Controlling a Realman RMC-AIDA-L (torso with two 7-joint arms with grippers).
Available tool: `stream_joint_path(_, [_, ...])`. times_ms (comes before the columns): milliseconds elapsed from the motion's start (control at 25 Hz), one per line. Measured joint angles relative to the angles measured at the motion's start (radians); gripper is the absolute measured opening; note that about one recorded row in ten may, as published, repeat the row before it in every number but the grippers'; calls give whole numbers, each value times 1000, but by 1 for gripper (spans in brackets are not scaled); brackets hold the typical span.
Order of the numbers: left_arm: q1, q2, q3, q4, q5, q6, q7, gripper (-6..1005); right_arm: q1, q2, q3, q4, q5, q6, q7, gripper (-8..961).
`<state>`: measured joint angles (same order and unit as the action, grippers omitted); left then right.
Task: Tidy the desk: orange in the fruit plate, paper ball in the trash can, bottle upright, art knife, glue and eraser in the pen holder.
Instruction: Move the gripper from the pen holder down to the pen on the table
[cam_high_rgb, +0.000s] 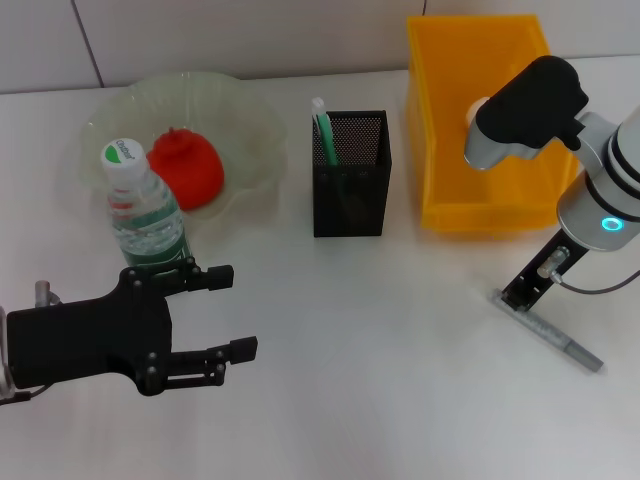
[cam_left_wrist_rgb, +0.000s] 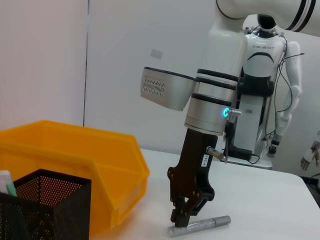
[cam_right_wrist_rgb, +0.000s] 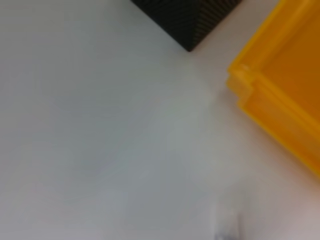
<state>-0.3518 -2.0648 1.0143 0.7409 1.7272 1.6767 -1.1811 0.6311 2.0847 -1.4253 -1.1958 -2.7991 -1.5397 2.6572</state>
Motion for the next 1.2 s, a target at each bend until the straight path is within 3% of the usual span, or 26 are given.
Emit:
stream_joint_path(720, [5, 0, -4, 2, 0, 5, 0, 810, -16, 0, -63, -64, 2, -16, -4, 217])
stream_joint_path(1200, [3, 0, -5, 3, 0, 5, 0, 810, -51, 0, -55, -129, 15, -20, 2, 231])
